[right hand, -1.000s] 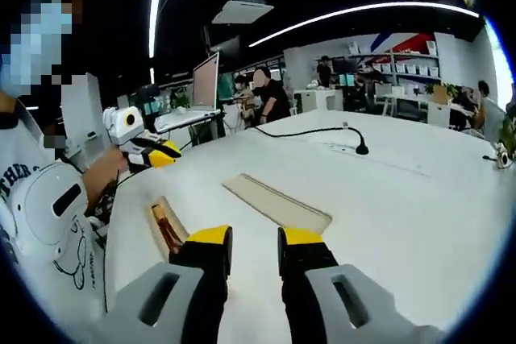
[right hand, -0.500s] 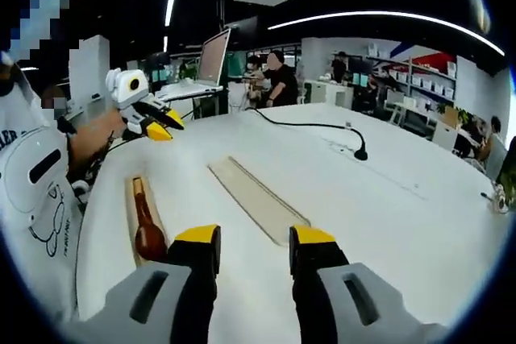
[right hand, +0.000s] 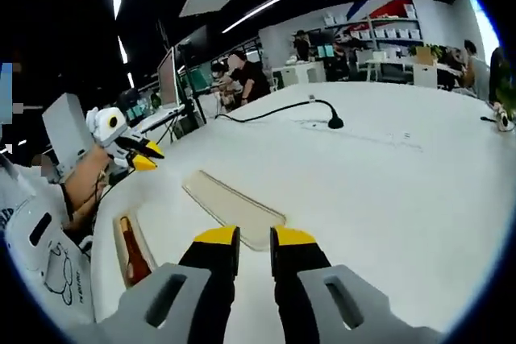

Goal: Arrange the utensils inside the cutlery case until each visible utensil rests in its matching compartment.

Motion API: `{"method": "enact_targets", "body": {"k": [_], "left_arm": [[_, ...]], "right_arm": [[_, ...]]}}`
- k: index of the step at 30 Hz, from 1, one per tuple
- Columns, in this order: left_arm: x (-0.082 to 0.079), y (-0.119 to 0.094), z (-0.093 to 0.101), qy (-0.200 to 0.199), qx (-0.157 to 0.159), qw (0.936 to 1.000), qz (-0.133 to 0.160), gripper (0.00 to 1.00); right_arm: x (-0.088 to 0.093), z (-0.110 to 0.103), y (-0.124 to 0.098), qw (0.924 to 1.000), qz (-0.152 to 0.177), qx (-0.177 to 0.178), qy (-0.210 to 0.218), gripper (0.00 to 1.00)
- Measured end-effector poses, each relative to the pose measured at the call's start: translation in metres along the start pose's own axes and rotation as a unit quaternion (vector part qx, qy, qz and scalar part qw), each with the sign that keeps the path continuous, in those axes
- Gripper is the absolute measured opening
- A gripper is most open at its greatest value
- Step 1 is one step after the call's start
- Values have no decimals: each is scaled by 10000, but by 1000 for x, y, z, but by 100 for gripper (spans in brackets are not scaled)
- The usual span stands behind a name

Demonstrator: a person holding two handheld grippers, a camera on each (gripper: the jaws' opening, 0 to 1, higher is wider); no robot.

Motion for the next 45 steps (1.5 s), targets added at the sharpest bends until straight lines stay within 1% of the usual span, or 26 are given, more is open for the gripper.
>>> {"method": "enact_targets", "body": {"k": [2, 3, 5, 7, 9, 11, 12, 13, 14, 16, 17, 20, 21, 24, 25, 26, 28, 30, 32, 34, 37, 39, 42, 44, 45], "left_arm": [[-2, 4, -4, 415, 0, 9983, -397, 18], [-4, 5, -5, 541, 23, 9971, -541, 18], [-8, 9, -6, 655, 103, 9952, -714, 19], [-14, 15, -9, 727, 196, 9942, -774, 22], [-18, 22, -11, 847, 319, 9917, -912, 24], [-18, 29, -13, 1088, 369, 9871, -1113, 26], [-18, 33, -14, 1187, 348, 9853, -1176, 27], [-19, 36, -14, 1242, 363, 9843, -1198, 27], [-19, 39, -13, 1272, 422, 9831, -1247, 27], [-19, 43, -9, 1298, 586, 9807, -1341, 27], [-21, 45, -8, 1319, 625, 9797, -1376, 28], [-27, 47, -4, 1460, 728, 9760, -1444, 31], [-28, 48, -4, 1535, 785, 9736, -1497, 31], [-32, 54, -2, 1753, 831, 9661, -1703, 34], [-33, 57, -1, 1842, 849, 9629, -1780, 35], [-35, 60, 0, 1896, 875, 9611, -1810, 35], [-38, 65, 1, 1947, 944, 9589, -1837, 37], [-39, 71, 2, 1988, 1034, 9564, -1874, 38], [-38, 74, 3, 2022, 1109, 9541, -1909, 38], [-38, 77, 3, 1983, 1206, 9535, -1922, 39], [-38, 80, 2, 2004, 1232, 9523, -1941, 41], [-40, 82, -2, 1950, 1213, 9540, -1929, 41], [-41, 83, -4, 1910, 1287, 9533, -1953, 41], [-40, 85, -3, 1927, 1367, 9503, -2028, 41], [-40, 86, -2, 1968, 1406, 9477, -2083, 41]], "right_arm": [[-2, -2, 3, 9988, -235, 40, -439, 21], [-3, -3, 6, 9965, -406, 103, -729, 24], [-6, -7, 11, 9920, -600, 86, -1104, 30], [-7, -9, 17, 9876, -804, 18, -1350, 33], [-7, -10, 24, 9835, -990, -57, -1510, 36], [-6, -10, 29, 9792, -1173, -188, -1642, 36], [-7, -10, 32, 9767, -1216, -210, -1756, 38], [-7, -9, 33, 9759, -1251, -205, -1776, 40], [-7, -8, 35, 9723, -1372, -208, -1879, 42], [-8, -8, 38, 9661, -1502, -234, -2086, 44], [-11, -9, 40, 9634, -1529, -206, -2194, 45], [-18, -11, 43, 9515, -1659, -202, -2584, 47], [-20, -11, 44, 9479, -1719, -190, -2676, 47], [-26, -14, 51, 9395, -1838, -200, -2885, 46], [-26, -14, 53, 9359, -1937, -228, -2934, 45], [-28, -14, 56, 9338, -1995, -266, -2958, 45], [-30, -15, 61, 9348, -2032, -262, -2900, 46], [-32, -11, 65, 9359, -2016, -301, -2872, 47], [-31, -11, 68, 9349, -2068, -323, -2867, 47], [-28, -10, 70, 9302, -2178, -346, -2933, 51], [-27, -10, 73, 9275, -2212, -456, -2979, 55], [-27, -8, 76, 9249, -2246, -513, -3024, 57], [-28, -4, 80, 9200, -2363, -545, -3078, 55], [-28, -3, 83, 9155, -2514, -669, -3069, 52], [-29, -3, 84, 9175, -2543, -701, -2977, 52]]}}
Point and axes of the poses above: the point that each gripper's makers call its tool centre point, and the gripper's own axes: y roughly forward along the fingers, z roughly to its right, x roughly out of its underside, the point moved 7 cm from there along -y, roughly backward along the fingers, and after that the axes turned 9 degrees about -z, right-handed, at the moved point
